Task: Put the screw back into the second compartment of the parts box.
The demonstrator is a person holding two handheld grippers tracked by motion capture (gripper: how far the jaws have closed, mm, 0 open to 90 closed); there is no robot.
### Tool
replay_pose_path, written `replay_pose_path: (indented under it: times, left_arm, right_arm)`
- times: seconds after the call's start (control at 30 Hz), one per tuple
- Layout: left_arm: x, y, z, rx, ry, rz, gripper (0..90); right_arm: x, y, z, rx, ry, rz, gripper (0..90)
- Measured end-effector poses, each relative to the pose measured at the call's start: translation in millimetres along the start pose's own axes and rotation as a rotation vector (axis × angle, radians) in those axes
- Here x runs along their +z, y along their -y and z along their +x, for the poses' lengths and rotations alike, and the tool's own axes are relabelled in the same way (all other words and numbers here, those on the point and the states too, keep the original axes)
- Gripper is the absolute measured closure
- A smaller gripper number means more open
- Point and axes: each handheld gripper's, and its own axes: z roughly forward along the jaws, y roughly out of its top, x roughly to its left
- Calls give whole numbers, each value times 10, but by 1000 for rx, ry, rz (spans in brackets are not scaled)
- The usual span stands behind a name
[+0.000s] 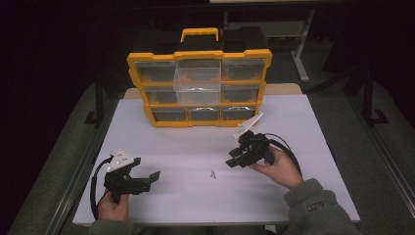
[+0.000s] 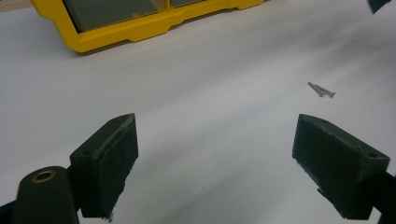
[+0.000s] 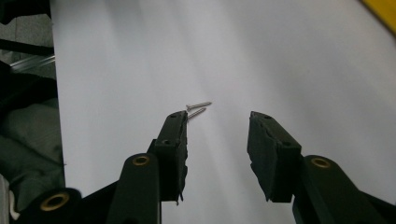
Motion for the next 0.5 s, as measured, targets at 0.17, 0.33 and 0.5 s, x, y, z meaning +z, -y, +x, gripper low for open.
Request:
replay_pose_path:
  times: [0.17,0.33,0.5]
  left_arm:
    - [-3,0,2,0,2,1,139]
    - [-5,1,2,-4,2,-1,139]
    - [-5,1,2,-3,2,-1,139]
  right_arm:
    - [211,21,31,7,-2,14,571]
    - [378,13,73,1,3,23,572]
    - [527,6,118,2,11,43,571]
